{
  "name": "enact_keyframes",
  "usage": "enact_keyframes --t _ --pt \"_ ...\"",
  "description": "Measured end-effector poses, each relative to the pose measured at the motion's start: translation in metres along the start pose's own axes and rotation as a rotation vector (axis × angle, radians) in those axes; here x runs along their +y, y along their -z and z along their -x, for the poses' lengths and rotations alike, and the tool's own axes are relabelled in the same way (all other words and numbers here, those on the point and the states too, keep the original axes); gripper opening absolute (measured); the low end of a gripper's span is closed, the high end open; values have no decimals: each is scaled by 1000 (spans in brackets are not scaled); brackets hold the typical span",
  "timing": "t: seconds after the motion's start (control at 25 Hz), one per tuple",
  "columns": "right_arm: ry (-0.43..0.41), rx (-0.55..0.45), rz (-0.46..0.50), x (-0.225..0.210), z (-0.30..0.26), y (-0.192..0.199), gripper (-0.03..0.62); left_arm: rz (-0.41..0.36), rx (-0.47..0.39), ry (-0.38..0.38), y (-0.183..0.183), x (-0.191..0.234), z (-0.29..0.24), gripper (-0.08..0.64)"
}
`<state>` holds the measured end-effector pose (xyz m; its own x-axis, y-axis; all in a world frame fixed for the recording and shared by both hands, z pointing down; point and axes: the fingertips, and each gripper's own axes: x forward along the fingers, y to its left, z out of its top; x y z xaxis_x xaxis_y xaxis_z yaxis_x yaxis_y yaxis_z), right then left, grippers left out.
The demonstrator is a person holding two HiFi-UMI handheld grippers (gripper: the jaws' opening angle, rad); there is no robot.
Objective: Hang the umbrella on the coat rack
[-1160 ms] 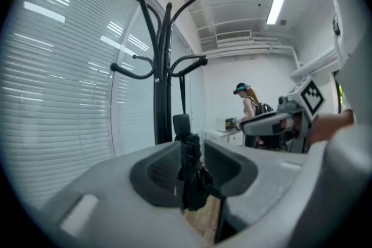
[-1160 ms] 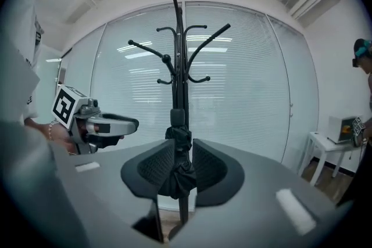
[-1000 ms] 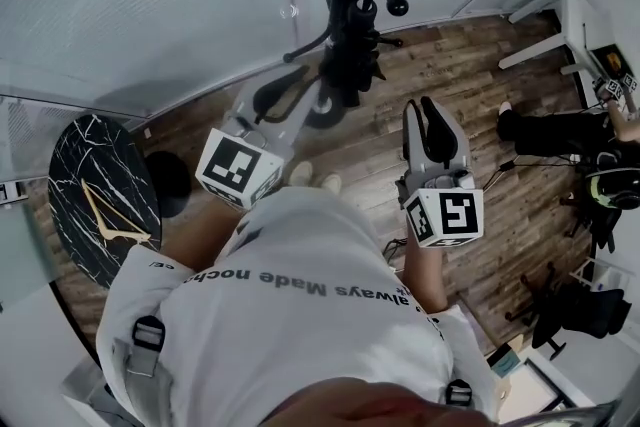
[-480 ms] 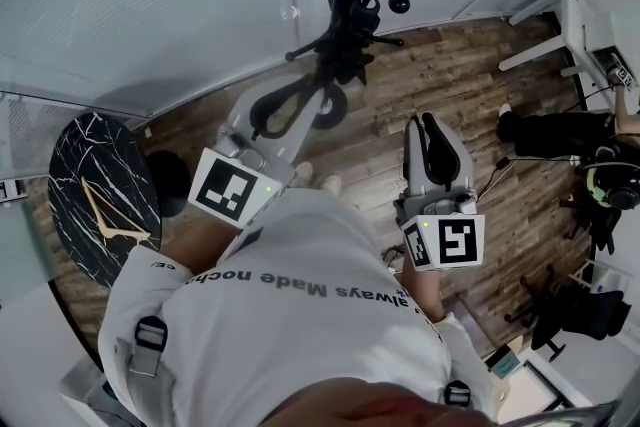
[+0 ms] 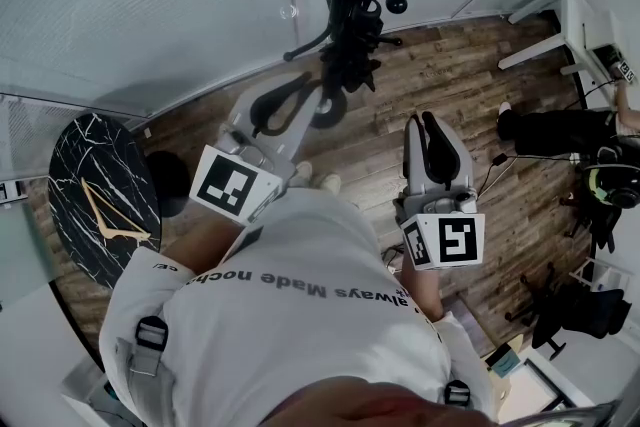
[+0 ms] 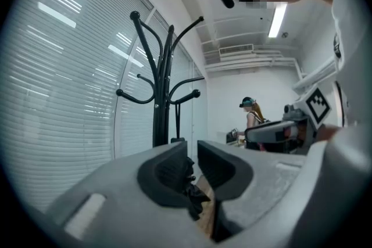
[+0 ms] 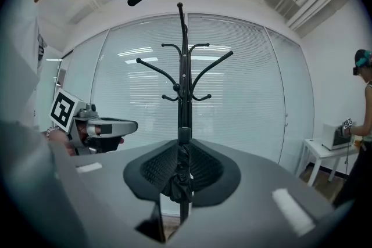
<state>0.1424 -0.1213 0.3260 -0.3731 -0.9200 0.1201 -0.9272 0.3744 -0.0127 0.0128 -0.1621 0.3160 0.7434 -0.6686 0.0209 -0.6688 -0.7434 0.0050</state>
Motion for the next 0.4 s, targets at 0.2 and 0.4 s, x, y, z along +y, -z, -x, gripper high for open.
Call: enact_keyframes --t 0.2,0.4 --pt "1 0 -2 -1 -1 -1 60 0 0 0 -2 0 0 54" --pt "2 0 -4 -1 -1 -1 60 4 3 3 -1 1 0 54"
